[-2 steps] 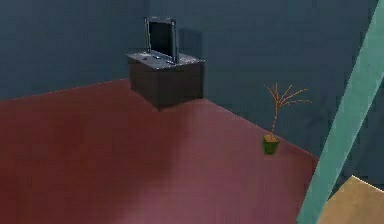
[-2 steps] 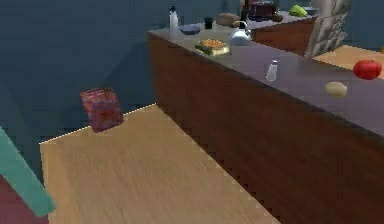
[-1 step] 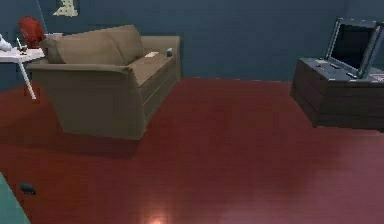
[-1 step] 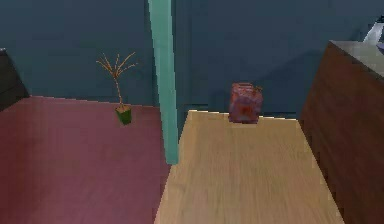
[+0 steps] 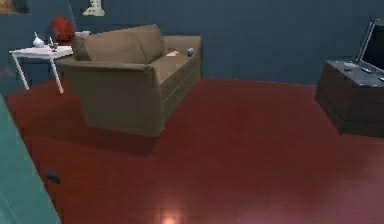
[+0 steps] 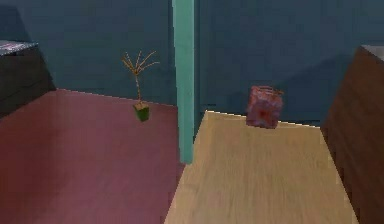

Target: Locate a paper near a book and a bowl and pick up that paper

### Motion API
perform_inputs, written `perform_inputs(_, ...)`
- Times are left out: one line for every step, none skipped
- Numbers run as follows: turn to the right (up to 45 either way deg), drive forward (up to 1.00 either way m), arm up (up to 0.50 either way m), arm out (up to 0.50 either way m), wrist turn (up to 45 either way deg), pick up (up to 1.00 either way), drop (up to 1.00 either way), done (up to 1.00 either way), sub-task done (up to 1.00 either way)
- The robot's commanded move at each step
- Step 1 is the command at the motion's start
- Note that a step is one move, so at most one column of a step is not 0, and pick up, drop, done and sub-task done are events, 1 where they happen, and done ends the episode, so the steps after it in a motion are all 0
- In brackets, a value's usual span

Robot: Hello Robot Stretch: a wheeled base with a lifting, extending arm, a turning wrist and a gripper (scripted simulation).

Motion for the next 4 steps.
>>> perform_inputs(-3.0, 0.00, 0.00, 0.00, 0.0, 0.00, 0.00, 0.00, 0.00)
perform_inputs(-45.0, 0.00, 0.00, 0.00, 0.0, 0.00, 0.00, 0.00, 0.00)
perform_inputs(-45.0, 0.00, 0.00, 0.00, 0.0, 0.00, 0.00, 0.00, 0.00)
perform_inputs(-24.0, 0.00, 0.00, 0.00, 0.0, 0.00, 0.00, 0.00, 0.00)
